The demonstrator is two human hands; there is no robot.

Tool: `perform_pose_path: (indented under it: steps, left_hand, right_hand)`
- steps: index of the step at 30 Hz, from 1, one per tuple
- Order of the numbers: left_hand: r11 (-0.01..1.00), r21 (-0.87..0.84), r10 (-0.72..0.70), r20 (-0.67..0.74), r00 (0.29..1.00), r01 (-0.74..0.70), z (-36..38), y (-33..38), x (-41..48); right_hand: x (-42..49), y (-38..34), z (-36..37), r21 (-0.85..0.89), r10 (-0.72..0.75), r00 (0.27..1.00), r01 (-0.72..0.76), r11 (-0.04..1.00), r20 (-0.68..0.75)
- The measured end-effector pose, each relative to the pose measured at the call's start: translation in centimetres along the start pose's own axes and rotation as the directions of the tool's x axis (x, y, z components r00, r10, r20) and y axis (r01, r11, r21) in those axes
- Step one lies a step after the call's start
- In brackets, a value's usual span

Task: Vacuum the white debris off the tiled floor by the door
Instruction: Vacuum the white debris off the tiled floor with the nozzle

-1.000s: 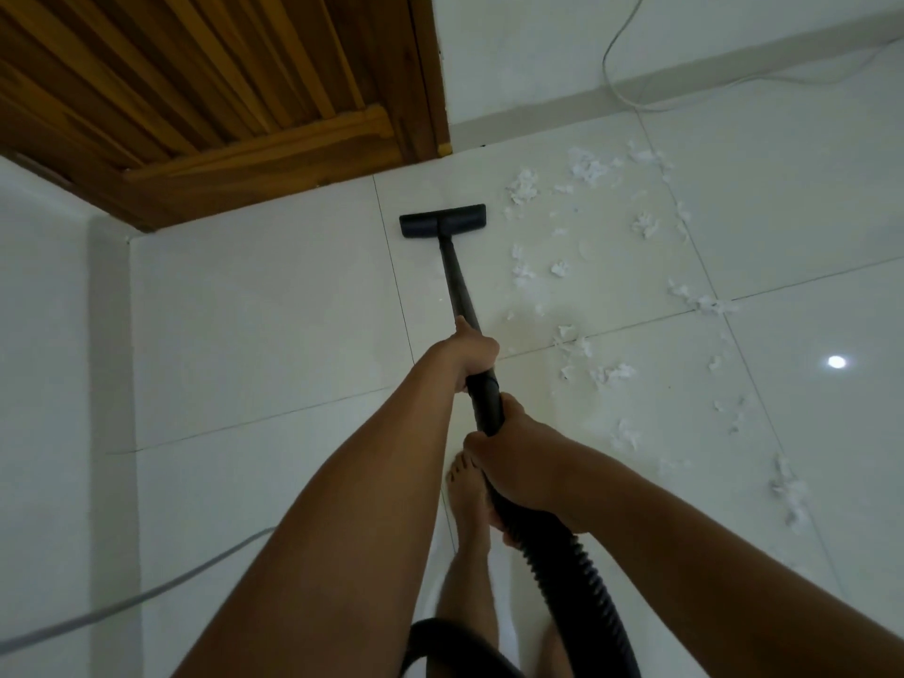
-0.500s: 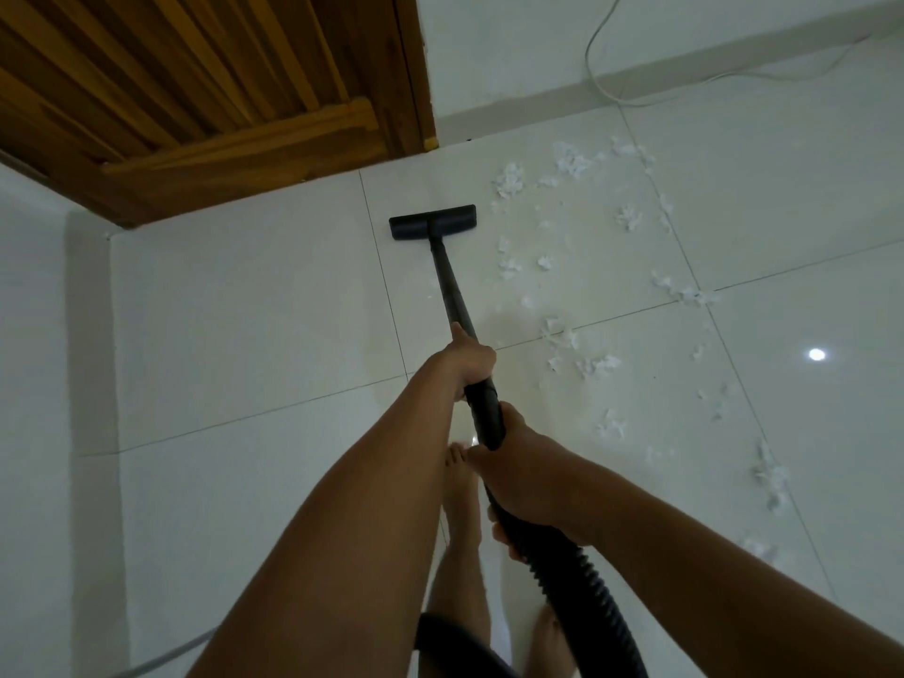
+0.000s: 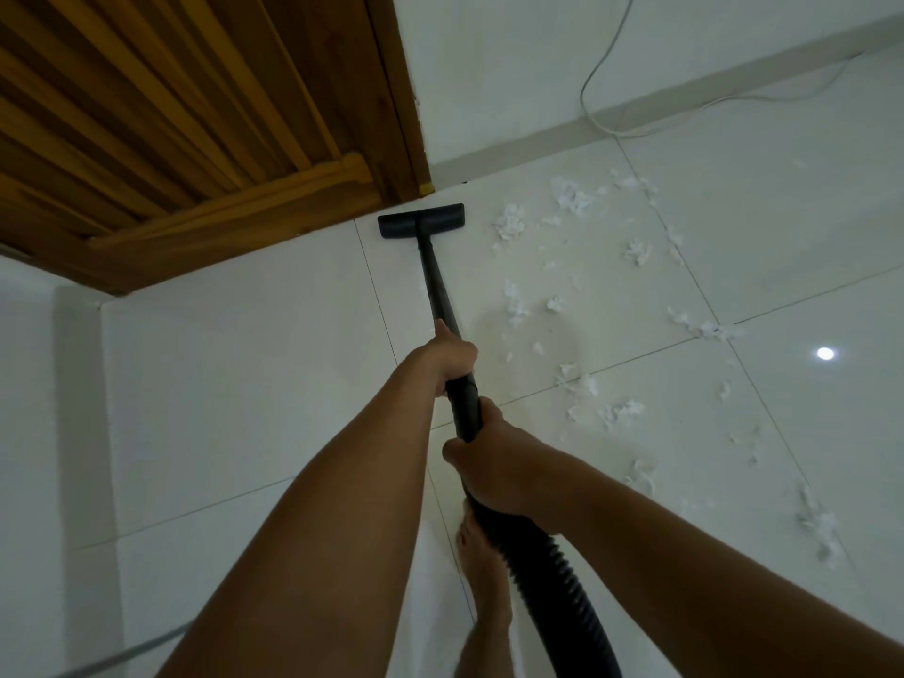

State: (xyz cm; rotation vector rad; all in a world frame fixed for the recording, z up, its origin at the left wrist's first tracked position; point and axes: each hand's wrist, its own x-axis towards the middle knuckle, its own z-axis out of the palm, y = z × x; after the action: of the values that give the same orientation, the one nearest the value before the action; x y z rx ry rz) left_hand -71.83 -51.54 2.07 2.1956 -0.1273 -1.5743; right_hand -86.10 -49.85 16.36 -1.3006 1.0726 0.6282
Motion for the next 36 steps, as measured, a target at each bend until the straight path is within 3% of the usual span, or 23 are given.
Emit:
perform_pose_path:
  steps: [13, 25, 31, 36]
  left_hand:
    - [0.999, 0.049, 0.003, 0.005, 1.000, -0.003, 0.8, -2.4, -2.6]
    - [0.999, 0.013, -0.047, 0.003, 0.999, 0.047, 10.9, -14.1, -10.4]
    - [0.998, 0.006, -0.065, -0.001, 0.998, 0.065, 17.0, -20.6, -15.3]
    - [0.997, -0.017, -0.069, 0.013, 0.998, 0.069, 20.9, -24.6, -18.7]
  right_hand:
    - [-0.6, 2.4, 2.4, 0.078, 0.024, 1.000, -0.025, 0.997, 0.007]
    - [-7.4, 17.4, 7.8, 0.111, 0.035, 0.997, -0.042, 0.993, 0.069]
    - [-12.3, 25.6, 10.3, 0.028, -0.076, 0.995, 0.075, 0.997, 0.068]
    - [-15.4, 30.6, 11.9, 0.004, 0.009, 0.994, -0.009, 1.000, 0.109]
